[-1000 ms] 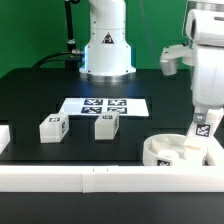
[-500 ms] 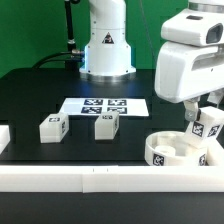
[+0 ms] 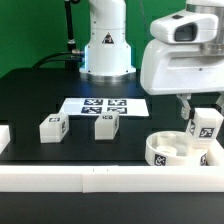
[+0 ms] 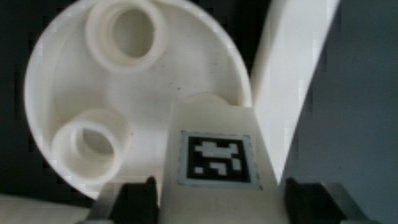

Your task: Assemble stool

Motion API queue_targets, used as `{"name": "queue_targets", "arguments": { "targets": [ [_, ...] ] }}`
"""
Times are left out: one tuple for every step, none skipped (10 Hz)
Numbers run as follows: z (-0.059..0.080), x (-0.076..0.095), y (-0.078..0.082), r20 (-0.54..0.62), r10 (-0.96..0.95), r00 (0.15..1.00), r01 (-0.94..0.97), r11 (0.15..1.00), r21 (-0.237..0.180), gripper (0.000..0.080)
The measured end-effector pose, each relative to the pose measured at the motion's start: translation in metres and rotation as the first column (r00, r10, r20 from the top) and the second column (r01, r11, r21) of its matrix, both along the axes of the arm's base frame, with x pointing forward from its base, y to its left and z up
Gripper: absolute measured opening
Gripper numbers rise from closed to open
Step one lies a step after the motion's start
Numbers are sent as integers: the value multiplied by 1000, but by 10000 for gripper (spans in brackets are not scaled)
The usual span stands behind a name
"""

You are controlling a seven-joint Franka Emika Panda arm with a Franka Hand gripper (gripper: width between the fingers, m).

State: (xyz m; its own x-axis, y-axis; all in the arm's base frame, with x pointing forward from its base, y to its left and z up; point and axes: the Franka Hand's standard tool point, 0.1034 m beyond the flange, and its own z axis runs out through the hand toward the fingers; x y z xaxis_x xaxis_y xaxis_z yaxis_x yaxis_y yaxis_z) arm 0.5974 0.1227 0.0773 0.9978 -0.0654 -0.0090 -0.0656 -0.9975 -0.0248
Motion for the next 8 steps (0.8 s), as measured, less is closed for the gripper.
{"name": "queue_targets", "arguments": {
  "targets": [
    [0, 0, -1, 6, -124, 992, 124, 992, 20, 341],
    [0, 0, -1, 7, -227, 974, 226, 973, 34, 341],
    [0, -1, -1, -2, -381, 925, 380, 923, 50, 341],
    [-1, -3, 0, -9, -527, 850, 527, 848, 60, 341],
    [-1, -3, 2, -25, -638, 770, 638, 767, 65, 341],
    [-1, -4, 4, -43, -737, 674, 738, 672, 66, 341],
    [-1, -4, 5, -63, -805, 590, 807, 586, 67, 341],
    [-1, -4, 5, -81, -859, 505, 863, 501, 65, 341]
  ]
}}
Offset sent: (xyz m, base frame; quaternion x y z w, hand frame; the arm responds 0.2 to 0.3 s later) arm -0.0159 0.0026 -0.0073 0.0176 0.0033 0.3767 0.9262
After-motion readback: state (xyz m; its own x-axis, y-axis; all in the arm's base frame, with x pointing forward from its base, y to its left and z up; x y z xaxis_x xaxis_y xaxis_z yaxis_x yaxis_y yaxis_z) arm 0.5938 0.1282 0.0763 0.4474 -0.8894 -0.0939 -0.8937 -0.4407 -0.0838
